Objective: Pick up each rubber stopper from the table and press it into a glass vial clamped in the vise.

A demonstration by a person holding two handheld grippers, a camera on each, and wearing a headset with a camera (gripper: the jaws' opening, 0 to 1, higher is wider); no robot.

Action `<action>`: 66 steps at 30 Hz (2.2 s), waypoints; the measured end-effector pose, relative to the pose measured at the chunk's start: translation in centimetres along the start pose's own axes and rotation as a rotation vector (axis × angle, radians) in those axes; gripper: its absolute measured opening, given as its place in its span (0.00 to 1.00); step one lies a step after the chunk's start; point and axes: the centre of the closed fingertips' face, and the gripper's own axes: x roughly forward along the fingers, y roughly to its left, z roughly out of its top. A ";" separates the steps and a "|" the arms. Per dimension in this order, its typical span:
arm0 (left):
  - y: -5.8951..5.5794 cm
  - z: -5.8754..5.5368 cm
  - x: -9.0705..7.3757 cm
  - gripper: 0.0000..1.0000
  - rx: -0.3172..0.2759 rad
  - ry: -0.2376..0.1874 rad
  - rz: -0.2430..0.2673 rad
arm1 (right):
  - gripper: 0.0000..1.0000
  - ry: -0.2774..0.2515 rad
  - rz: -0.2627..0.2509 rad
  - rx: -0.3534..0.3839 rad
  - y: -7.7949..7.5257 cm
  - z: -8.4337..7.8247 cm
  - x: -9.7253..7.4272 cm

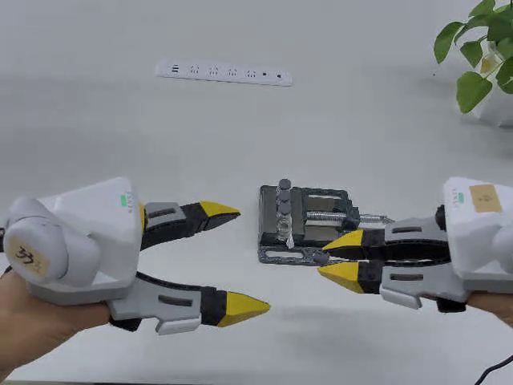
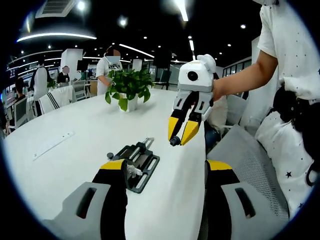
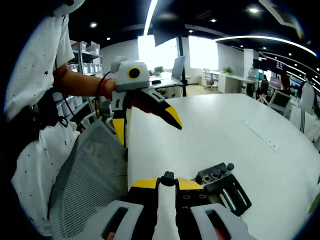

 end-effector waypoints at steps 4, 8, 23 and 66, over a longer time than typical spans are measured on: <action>-0.8 2.0 0.4 0.48 -0.007 -0.043 -0.052 | 0.08 -0.011 0.051 -0.012 1.0 1.6 -0.7; -1.7 3.7 0.7 0.36 -0.017 -0.085 -0.098 | 0.08 -0.036 0.101 -0.013 2.0 2.8 -1.1; -4.2 5.8 1.1 0.14 -0.009 -0.136 -0.202 | 0.07 -0.131 0.195 -0.011 4.0 6.7 -1.8; -4.2 7.2 0.4 0.04 -0.099 -0.214 -0.185 | 0.10 -0.160 0.165 -0.010 3.9 7.9 -2.2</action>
